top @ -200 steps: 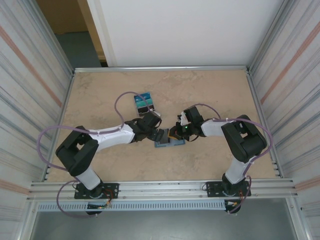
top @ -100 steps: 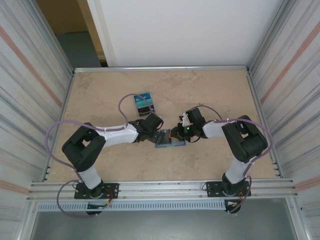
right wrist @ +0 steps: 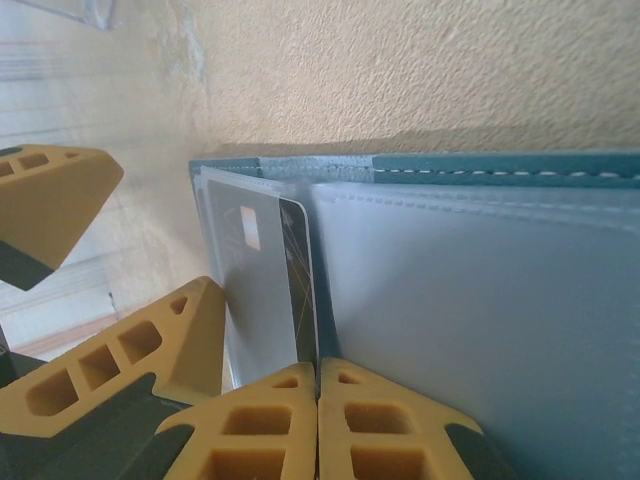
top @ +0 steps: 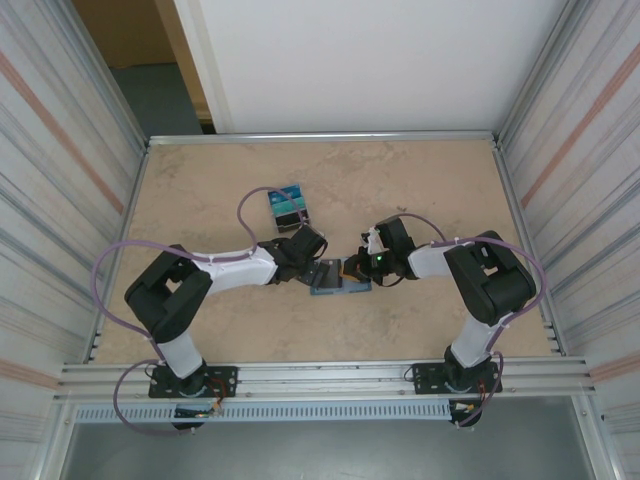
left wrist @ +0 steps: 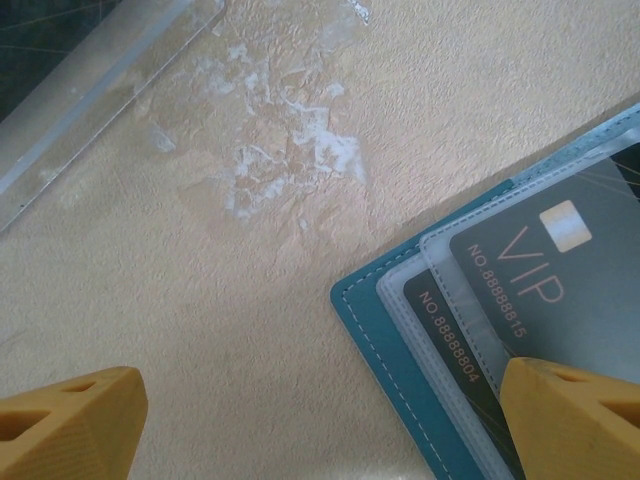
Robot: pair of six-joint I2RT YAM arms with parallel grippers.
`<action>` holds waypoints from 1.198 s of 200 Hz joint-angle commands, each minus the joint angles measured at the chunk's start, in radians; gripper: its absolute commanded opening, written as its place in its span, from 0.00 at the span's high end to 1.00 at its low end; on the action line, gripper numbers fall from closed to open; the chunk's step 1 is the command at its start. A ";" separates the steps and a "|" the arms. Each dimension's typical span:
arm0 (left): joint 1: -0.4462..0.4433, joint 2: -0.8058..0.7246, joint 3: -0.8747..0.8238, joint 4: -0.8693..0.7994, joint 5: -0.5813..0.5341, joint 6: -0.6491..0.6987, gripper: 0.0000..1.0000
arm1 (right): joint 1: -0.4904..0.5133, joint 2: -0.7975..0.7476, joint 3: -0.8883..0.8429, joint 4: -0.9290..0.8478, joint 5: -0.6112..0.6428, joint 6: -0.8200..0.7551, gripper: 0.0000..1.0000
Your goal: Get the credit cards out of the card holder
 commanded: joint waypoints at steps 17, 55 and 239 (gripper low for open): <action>-0.007 0.020 0.010 -0.067 -0.018 0.003 0.08 | -0.006 -0.020 -0.013 0.005 -0.009 0.015 0.99; -0.007 0.010 0.003 -0.073 -0.029 0.004 0.08 | -0.011 -0.053 -0.014 -0.034 0.025 -0.009 1.00; -0.051 -0.028 0.088 -0.047 -0.036 0.090 0.06 | -0.050 -0.129 0.059 -0.255 0.079 -0.103 1.00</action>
